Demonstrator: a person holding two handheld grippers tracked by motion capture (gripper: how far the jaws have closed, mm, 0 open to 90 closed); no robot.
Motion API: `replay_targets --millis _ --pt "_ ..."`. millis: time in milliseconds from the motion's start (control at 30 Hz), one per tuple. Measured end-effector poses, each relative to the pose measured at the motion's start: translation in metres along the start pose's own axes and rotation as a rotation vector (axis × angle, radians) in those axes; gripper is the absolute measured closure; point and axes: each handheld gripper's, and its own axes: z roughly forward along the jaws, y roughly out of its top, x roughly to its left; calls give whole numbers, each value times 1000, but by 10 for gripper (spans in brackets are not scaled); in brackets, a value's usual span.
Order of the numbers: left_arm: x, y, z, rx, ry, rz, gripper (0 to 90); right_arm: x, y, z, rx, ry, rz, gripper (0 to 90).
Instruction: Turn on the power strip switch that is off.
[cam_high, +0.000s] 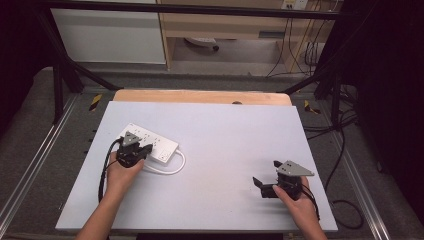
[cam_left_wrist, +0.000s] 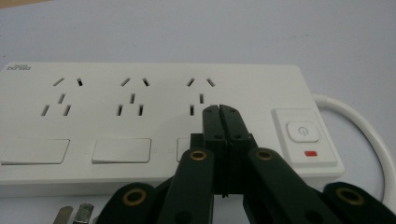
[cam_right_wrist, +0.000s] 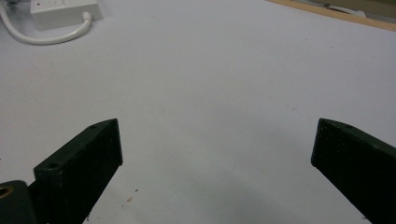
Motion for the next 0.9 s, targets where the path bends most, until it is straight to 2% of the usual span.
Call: replay_targets --millis 367,467,500,533,600,700,800,900 --pt "-1 0 -1 8 0 6 900 0 0 0 2 2 2 25" --pt "-2 0 0 19 -17 12 900 0 0 0 1 2 1 25" --pt "-6 0 1 20 -37 11 900 0 0 0 1 0 -2 25" --pt "-7 1 1 24 -26 22 900 0 0 0 0 1 -1 25" --pt "-7 1 1 24 -26 13 900 0 0 0 -1 0 0 25" --pt "-5 -1 2 9 -43 -11 900 0 0 -1 -4 2 0 25" --pt "-5 -1 1 9 -37 3 900 -1 0 -1 -3 -1 2 25" --pt "-5 0 0 -13 -37 3 900 0 0 0 -2 1 1 25"
